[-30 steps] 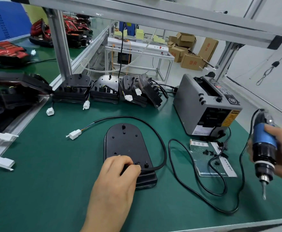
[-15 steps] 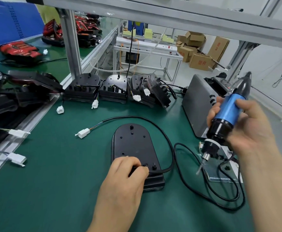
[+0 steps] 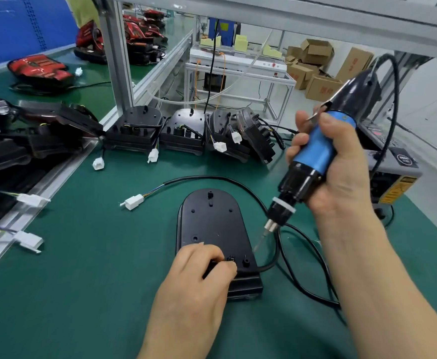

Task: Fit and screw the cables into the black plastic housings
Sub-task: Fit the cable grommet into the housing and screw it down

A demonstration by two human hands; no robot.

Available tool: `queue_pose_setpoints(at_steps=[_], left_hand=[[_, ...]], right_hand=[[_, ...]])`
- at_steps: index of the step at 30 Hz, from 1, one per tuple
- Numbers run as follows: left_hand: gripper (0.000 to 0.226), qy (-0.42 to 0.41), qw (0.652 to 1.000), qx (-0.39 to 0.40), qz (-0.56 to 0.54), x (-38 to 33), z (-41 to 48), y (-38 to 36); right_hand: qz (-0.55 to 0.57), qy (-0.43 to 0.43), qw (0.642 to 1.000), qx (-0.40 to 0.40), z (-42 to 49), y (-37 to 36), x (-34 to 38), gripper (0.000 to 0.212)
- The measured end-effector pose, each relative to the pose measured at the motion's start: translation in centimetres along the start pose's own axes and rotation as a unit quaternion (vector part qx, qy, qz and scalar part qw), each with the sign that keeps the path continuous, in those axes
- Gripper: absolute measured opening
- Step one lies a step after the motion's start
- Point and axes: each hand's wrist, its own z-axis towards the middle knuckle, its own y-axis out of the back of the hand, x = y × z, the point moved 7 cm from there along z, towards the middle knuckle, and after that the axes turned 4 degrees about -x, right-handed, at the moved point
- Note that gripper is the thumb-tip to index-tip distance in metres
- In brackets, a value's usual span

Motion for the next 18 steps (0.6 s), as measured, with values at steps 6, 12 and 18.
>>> queue_pose_setpoints(at_steps=[6,12,18], left_hand=[[0.025,0.004,1.0,0.006,0.007,0.1,0.0,-0.1],[0.011,-0.001,1.0,0.001,0.02,0.1,-0.1,-0.1],[0.012,0.0,1.0,-0.003,0.028,0.2,-0.2,-0.2]], right_hand=[[-0.088,0.086,0.992,0.013,-1.4,-1.8,-1.1,0.026],[-0.145,0.137,0.979,0.046,-2.3,-3.2,-0.5,0.022],[-0.148,0.133,0.979,0.051,-2.7,-3.7,-0.6,0.023]])
